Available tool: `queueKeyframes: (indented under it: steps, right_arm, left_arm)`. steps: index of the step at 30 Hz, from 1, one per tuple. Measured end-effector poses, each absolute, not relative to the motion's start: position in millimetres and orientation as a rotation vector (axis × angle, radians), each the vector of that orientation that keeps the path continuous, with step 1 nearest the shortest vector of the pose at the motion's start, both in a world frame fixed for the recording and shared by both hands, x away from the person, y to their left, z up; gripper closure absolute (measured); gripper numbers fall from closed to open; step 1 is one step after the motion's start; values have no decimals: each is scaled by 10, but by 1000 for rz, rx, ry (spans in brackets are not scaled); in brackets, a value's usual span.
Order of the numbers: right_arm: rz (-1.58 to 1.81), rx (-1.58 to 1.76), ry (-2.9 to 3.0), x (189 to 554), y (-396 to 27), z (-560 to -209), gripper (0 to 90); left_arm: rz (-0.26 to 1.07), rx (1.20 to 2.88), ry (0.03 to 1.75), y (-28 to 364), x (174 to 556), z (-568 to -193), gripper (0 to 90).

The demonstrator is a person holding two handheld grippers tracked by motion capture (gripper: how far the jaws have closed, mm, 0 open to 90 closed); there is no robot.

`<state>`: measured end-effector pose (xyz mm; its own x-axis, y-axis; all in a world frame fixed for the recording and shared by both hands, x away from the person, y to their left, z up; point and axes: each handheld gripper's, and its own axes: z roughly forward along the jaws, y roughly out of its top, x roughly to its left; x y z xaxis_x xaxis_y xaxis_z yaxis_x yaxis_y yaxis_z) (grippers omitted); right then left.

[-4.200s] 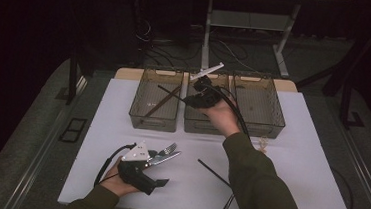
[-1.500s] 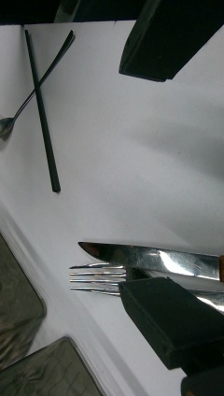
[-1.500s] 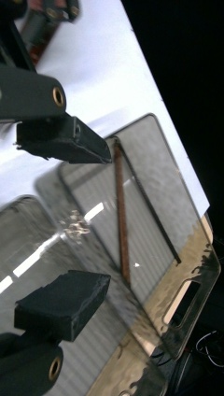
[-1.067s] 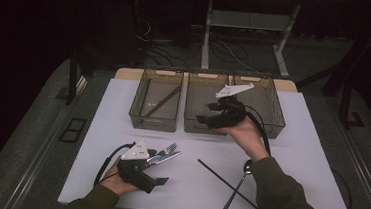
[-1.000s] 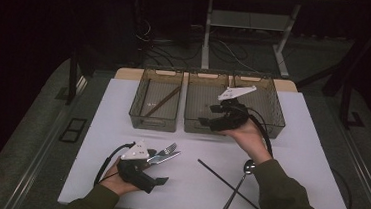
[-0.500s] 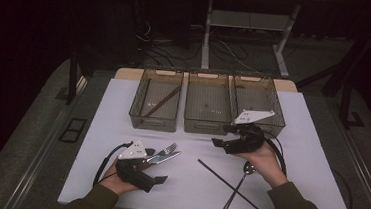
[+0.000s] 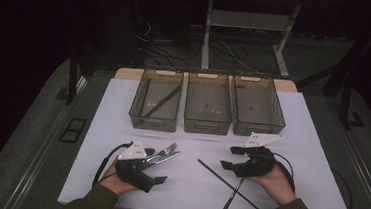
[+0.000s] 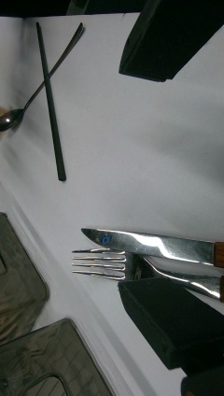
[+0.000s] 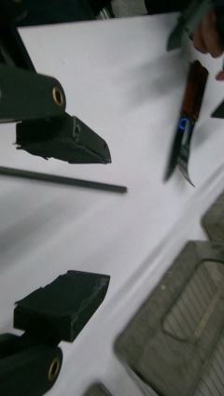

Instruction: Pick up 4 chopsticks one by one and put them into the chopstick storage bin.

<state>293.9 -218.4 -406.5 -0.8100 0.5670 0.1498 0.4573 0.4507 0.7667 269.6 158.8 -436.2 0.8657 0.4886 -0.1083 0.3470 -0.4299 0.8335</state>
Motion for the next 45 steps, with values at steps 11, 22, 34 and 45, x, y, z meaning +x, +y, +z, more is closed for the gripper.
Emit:
queueKeyframes:
  steps: [11,22,34,45]
  right_arm:
    - [1192,932,2656,2702,-2274,-4198,526]
    - [1107,915,2723,2572,-2298,-4280,683]
    - [1006,875,2796,2534,-2240,-4369,788]
    - [956,839,2793,2522,-2216,-4388,850]
  left_arm:
    - [182,2061,607,1587,2696,-4365,0]
    - [180,2063,607,1580,2692,-4366,0]
    - [174,2072,598,1574,2691,-4371,0]
    - [174,2072,600,1568,2688,-4373,0]
